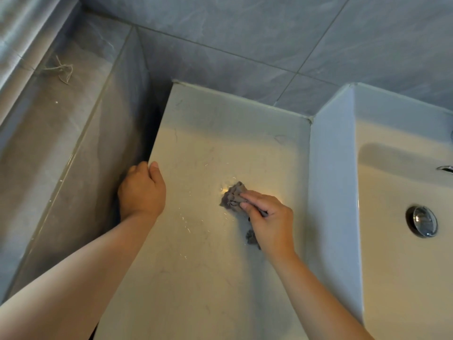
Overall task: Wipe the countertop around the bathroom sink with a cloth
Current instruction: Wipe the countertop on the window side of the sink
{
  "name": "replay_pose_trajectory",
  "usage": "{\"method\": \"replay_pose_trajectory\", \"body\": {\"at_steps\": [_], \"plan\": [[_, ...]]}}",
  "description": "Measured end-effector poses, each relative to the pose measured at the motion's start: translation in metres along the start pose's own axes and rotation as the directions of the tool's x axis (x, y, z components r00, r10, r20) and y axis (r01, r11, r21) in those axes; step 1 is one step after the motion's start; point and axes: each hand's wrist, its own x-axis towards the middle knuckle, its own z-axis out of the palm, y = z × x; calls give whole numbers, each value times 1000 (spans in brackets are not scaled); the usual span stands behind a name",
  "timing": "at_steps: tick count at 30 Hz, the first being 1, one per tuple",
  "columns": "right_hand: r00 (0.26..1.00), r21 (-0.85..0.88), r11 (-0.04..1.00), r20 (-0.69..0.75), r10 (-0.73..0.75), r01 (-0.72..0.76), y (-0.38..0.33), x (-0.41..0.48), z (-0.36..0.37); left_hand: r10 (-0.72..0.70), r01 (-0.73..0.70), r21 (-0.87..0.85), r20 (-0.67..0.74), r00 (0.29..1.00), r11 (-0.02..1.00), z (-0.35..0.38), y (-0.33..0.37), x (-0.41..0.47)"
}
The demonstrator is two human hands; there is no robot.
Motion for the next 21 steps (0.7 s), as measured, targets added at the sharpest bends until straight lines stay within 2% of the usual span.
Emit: {"method": "replay_pose_trajectory", "body": {"at_steps": [5, 10, 13, 16, 21], "plan": [[992, 48, 998, -123, -25, 31, -15, 64, -14, 8, -8, -5, -4, 1000, 1000, 0, -2, -1], [992, -65, 998, -128, -23, 15, -8, 110, 7, -1, 1, -11, 1, 1000, 1000, 0, -1, 0], [989, -101, 994, -136, -63, 49, -4, 103, 19, -4, 4, -10, -5, 1000, 1000, 0, -2, 0], [982, -171, 973, -79, -170, 155, -1, 84, 28, -6, 7, -27, 8, 1000, 1000, -1, -2, -1], [974, -165, 962, -19, -224, 218, -4, 40, 41, -34, 37, -65, 55, 998, 997, -2, -3, -1]]}}
